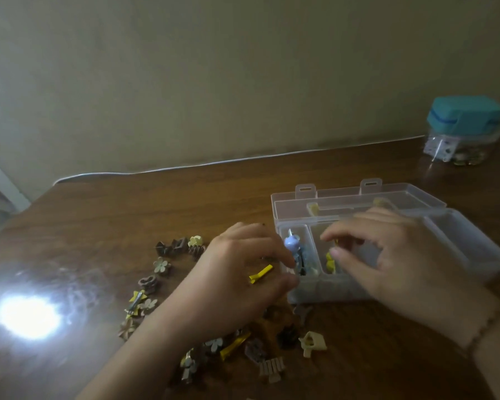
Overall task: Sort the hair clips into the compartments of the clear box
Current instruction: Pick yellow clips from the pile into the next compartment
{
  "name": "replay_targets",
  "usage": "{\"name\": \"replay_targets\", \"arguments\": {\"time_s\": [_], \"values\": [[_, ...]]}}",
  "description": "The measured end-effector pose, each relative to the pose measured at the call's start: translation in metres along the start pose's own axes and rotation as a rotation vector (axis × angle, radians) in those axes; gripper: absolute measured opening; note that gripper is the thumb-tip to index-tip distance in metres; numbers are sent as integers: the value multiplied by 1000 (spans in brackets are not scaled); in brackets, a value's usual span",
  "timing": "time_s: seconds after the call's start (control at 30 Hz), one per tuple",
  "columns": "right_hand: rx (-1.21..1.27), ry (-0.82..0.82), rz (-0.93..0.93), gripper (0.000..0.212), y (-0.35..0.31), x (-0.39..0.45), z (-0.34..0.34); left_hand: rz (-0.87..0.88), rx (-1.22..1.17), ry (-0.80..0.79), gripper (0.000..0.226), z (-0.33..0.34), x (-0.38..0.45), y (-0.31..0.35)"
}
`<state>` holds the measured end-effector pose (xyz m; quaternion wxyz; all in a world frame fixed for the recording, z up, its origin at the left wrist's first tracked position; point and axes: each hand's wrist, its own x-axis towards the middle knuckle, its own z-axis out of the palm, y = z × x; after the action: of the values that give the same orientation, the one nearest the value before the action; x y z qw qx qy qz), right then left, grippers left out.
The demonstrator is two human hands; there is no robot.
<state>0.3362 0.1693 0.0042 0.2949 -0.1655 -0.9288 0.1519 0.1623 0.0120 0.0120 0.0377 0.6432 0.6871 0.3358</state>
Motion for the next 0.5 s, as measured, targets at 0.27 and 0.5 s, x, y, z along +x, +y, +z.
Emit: {"name": "replay_targets", "arguments": {"time_s": [0.27, 0.5], "values": [[127, 130, 76, 15, 3, 1, -9, 100, 118, -129, 14, -3, -2, -10], [92, 173, -35, 16, -3, 1, -5, -50, -129, -102, 23, -45, -7, -30]]}}
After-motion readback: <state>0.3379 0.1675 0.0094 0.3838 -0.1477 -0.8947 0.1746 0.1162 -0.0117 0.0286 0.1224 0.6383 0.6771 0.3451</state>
